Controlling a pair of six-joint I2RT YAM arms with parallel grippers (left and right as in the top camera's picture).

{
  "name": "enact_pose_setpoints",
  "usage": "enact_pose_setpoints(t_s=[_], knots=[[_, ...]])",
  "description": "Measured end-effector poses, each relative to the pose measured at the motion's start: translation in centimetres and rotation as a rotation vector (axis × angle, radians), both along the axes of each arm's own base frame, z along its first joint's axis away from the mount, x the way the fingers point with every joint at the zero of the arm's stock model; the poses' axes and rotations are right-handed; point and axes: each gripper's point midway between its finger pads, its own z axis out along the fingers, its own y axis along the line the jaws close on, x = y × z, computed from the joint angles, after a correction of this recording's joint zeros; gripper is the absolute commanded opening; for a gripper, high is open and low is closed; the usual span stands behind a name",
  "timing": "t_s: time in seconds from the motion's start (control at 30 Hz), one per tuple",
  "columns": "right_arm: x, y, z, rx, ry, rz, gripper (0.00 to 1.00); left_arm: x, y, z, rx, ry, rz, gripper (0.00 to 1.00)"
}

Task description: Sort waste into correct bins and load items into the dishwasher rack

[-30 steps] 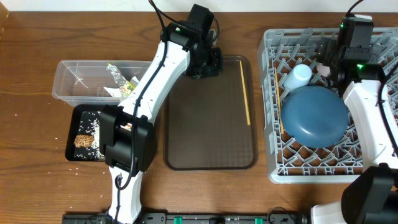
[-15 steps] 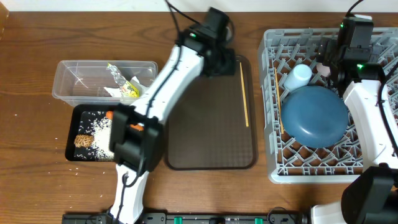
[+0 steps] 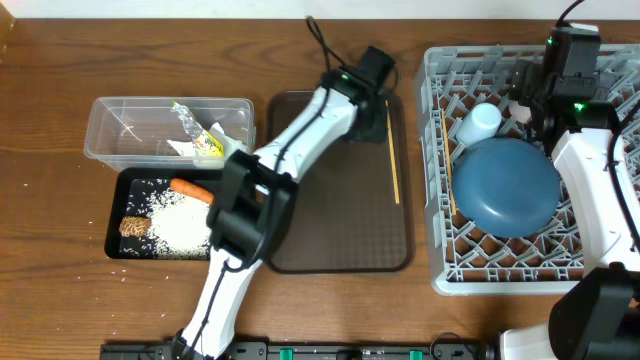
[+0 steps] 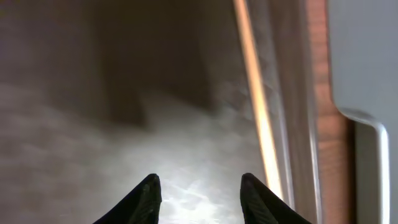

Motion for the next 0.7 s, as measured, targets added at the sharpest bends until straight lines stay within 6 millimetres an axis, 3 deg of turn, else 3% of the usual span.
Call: enact_pose_setpoints(t_s=[0.13, 0.27, 0.37, 0.43, 0.57, 0.7], knots=[[0.0, 0.0, 0.0, 0.000, 0.000, 0.000, 0.99, 2.9, 4.4, 3.1, -0.011, -0.064, 0.091, 0.52], [0.0, 0.0, 0.0, 0.000, 0.000, 0.000, 0.99, 5.9, 11.1, 7.7, -0.035, -0.149, 0.228, 0.57], [0.0, 0.0, 0.0, 0.000, 0.000, 0.000, 0.99, 7.4, 16.6, 10.0, -0.033, -0.195, 0.332, 0.73], [0.0, 0.0, 0.0, 0.000, 0.000, 0.000, 0.99, 7.8, 19.8, 10.3, -0.022, -0.194, 0.396, 0.80], [0.2, 0.6, -0.1, 0.024, -0.002, 0.027, 0.99, 7.5, 23.9, 9.7, 0.001, -0.155, 0.470, 0.91], [1.6, 3.9, -0.3, 0.158, -0.036, 0.181, 0.99, 7.7, 27.7, 9.7, 0.007, -0.153, 0.543, 0.93]])
